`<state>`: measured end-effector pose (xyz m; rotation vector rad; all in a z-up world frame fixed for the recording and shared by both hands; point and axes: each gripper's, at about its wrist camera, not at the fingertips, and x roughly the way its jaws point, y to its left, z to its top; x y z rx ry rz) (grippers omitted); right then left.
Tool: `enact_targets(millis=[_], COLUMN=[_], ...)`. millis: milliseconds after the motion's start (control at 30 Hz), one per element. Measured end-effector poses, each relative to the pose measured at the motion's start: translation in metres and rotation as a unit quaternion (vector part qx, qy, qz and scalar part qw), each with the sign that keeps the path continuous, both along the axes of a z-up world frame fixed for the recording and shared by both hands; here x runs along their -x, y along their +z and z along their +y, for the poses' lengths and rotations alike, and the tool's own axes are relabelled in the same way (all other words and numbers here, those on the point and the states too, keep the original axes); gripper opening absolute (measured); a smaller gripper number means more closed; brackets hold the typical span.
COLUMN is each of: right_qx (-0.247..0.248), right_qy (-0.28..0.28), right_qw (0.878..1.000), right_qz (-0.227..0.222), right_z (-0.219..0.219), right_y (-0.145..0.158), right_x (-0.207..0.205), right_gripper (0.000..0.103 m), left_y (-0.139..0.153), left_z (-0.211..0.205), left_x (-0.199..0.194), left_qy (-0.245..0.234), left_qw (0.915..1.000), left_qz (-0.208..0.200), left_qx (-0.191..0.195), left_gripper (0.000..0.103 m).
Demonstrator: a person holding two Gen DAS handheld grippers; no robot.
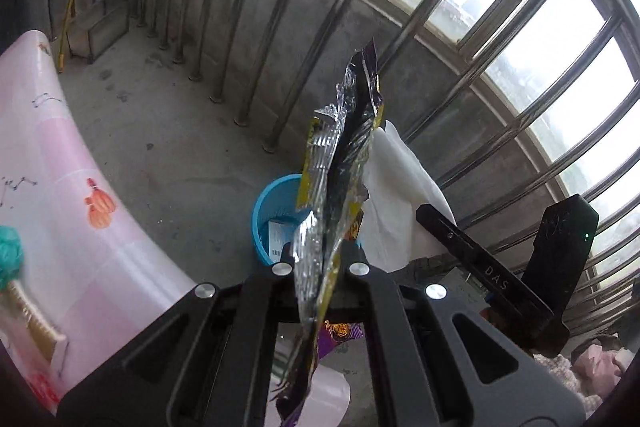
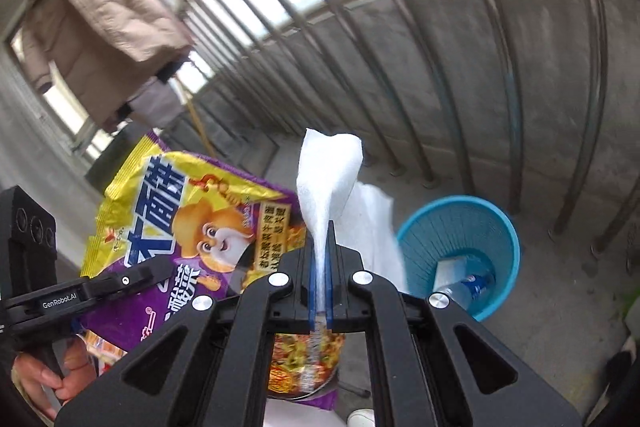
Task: Collect trash
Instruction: 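Carry the noodle bag and tissue to the wastebasket and release them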
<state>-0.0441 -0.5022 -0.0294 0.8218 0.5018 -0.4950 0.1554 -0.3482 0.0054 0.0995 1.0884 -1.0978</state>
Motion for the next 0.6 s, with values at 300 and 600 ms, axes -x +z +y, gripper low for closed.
enact_targets(millis=[300, 600], right_qx=[-0.085, -0.108], right_qy=[-0.057, -0.078], right_qw=[0.994, 0.989], right_qz=[0.037, 0.065], right_z=[-0.061, -0.105], right_y=[-0.072, -0.118], right_x=[-0.019, -0.03], right_gripper=[0.004, 0.005], left_y=[-0.087, -0.14], left_z=[-0.128, -0.194], left_x=[-0.03, -0.037], left_qy=[-0.023, -0.013], left_qw=[0.9955, 0.9928], left_qz=[0.032, 0.053], left_qx=[-0.086, -0.107], left_gripper=[0.0, 0.015])
